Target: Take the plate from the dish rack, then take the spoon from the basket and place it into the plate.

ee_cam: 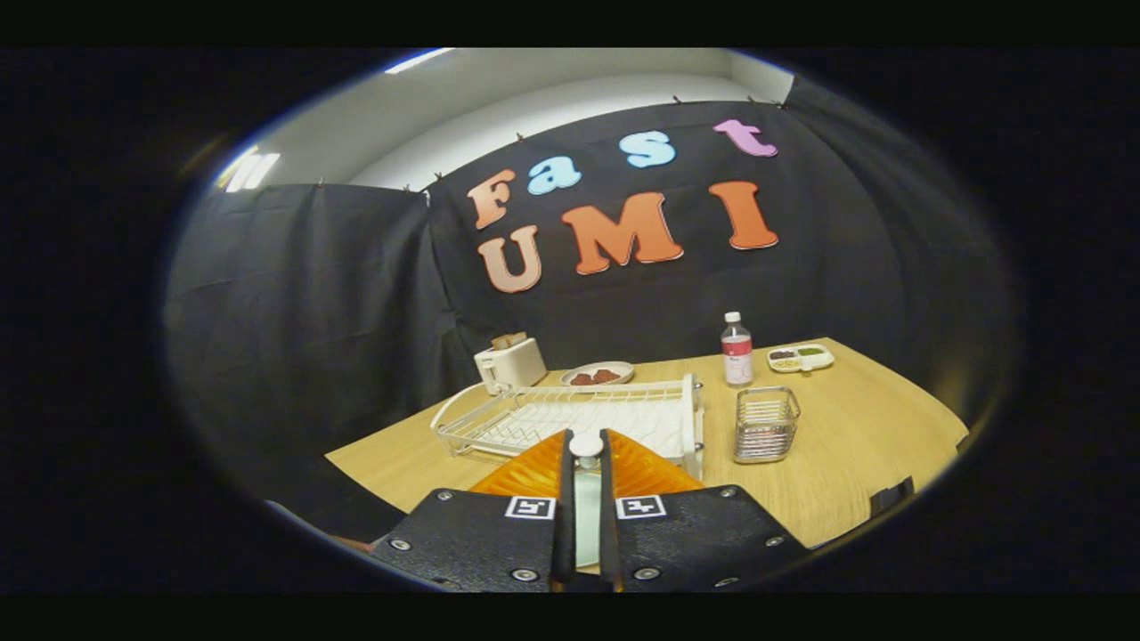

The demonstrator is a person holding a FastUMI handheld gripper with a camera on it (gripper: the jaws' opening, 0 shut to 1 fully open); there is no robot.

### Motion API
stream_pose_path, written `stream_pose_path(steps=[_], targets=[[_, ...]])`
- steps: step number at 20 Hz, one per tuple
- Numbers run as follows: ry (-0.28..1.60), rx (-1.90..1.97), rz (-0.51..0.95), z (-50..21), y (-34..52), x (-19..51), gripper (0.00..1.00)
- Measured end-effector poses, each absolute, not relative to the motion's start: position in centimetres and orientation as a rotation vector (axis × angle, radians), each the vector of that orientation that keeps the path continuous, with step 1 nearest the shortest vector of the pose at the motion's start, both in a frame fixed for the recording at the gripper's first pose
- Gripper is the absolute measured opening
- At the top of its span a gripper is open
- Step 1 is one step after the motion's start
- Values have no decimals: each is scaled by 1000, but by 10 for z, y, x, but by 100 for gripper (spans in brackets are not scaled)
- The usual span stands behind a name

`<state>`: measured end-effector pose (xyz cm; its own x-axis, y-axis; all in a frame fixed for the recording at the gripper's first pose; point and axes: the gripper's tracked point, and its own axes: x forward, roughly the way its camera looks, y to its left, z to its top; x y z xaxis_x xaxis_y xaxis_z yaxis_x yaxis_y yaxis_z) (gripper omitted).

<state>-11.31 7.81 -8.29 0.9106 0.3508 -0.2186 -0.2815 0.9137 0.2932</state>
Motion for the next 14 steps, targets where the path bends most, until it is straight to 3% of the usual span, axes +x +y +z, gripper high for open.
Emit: stream_pose_path(steps=[14], targets=[[368, 240, 420, -145, 120, -117, 11]])
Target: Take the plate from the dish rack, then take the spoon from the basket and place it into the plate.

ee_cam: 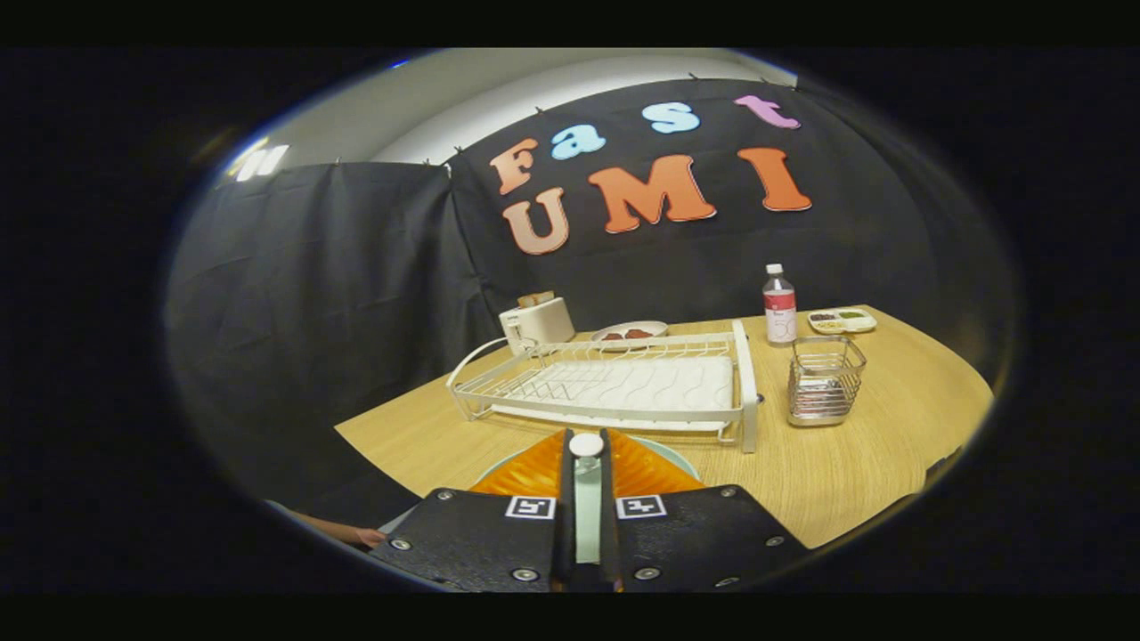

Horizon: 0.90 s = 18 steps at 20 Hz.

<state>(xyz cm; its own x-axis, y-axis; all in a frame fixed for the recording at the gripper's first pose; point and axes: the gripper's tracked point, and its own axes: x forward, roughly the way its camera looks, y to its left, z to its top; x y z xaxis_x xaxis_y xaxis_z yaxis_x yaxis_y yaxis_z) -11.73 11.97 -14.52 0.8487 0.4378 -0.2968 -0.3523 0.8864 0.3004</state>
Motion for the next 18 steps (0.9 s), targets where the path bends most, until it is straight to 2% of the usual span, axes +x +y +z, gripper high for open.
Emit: stream_pose_path(steps=[7, 12, 18], targets=[[382, 258, 444, -156, 127, -121, 12], [445, 257, 453, -179, 135, -131, 17], [395, 290, 440, -159, 130, -125, 27]])
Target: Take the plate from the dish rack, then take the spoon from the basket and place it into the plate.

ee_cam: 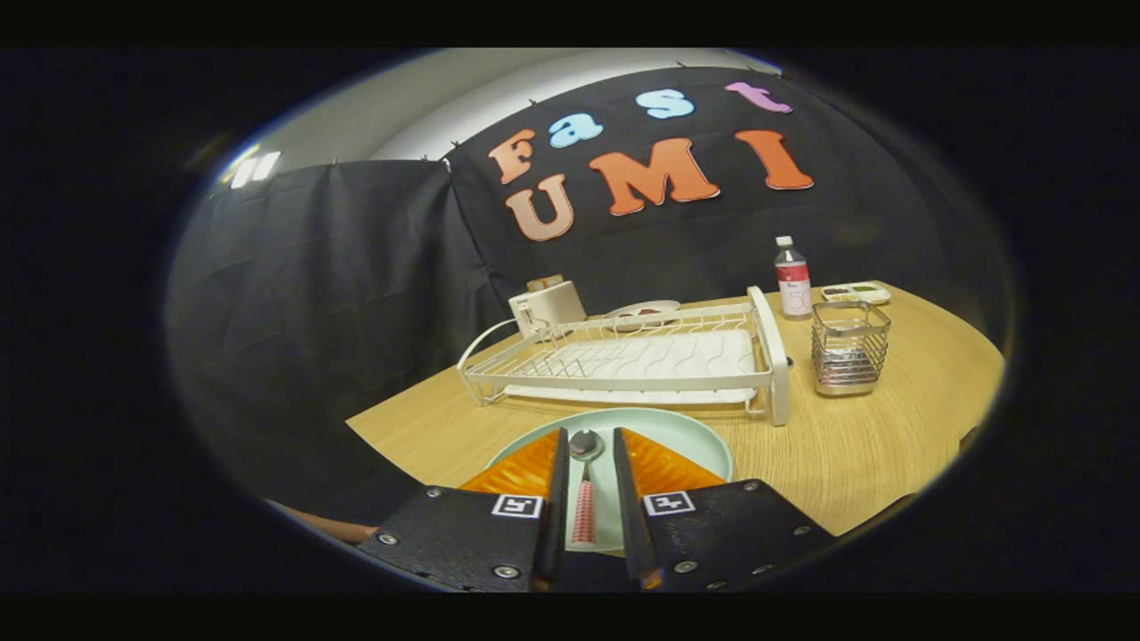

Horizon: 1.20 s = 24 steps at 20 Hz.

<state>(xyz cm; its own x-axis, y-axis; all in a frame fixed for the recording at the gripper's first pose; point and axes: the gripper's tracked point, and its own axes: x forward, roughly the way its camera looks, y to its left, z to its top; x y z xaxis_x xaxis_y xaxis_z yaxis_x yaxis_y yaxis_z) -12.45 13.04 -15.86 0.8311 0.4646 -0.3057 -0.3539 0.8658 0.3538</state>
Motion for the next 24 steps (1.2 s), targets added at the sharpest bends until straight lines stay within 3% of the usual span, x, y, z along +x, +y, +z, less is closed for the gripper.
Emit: stream_pose_path(steps=[9, 13, 24], targets=[[214, 164, 271, -100, 106, -92, 69], [122, 152, 182, -65, 90, -80, 82], [-20, 188, -34, -11, 7, -62, 83]])
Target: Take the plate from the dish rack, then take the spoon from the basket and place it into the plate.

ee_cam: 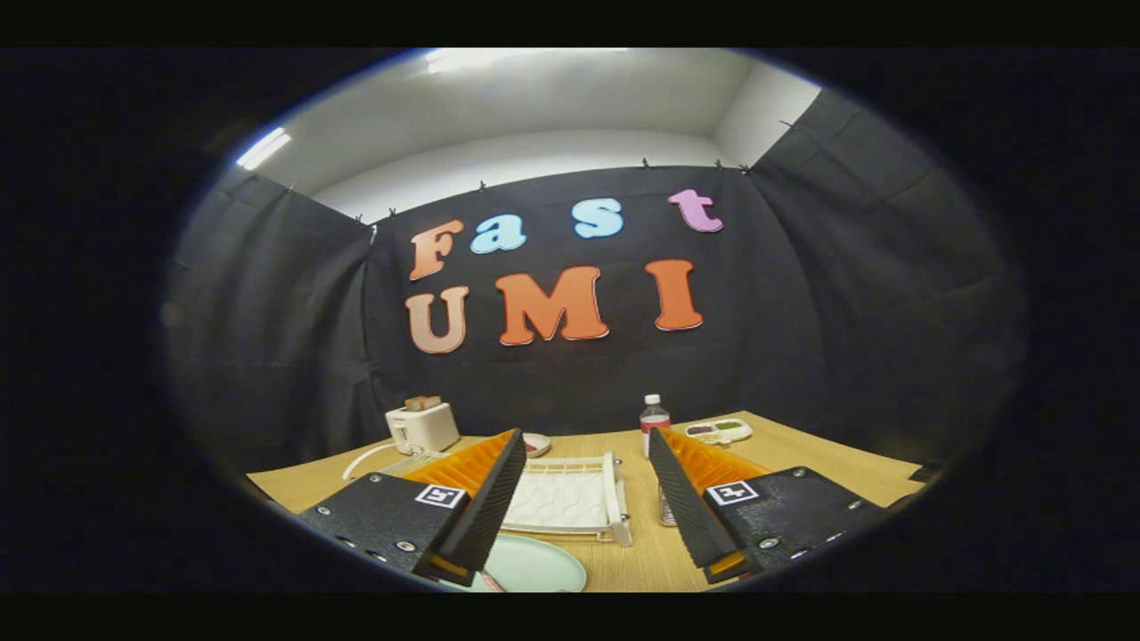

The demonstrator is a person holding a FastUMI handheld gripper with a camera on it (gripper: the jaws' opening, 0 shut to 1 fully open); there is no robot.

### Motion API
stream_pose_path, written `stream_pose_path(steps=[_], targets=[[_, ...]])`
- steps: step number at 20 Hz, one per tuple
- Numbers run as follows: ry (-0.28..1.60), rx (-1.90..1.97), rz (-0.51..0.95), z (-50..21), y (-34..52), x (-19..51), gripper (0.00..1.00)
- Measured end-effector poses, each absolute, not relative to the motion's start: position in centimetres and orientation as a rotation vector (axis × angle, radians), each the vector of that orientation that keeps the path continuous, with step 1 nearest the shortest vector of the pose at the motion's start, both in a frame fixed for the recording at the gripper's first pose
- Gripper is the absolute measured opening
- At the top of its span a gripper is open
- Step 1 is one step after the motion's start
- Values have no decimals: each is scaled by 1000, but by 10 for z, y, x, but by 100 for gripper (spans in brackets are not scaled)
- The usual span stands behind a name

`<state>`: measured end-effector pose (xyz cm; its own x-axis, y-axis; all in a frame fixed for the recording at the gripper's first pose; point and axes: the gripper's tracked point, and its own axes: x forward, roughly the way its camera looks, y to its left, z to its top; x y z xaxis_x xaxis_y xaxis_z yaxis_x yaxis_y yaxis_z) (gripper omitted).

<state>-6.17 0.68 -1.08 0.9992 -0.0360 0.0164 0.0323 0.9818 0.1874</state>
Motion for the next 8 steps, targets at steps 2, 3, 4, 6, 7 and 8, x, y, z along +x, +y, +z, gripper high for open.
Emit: stream_pose_path(steps=[2, 3, 4, 6, 7, 8], targets=[[-4, 184, -48, -12, 1, -58, 83], [3, 175, -57, -12, -2, -57, 83], [2, 166, -64, -10, -3, -55, 83], [-6, 151, -65, -5, -3, -54, 83], [-6, 142, -63, -4, -3, -53, 83], [-7, 132, -66, -3, -3, -52, 83]])
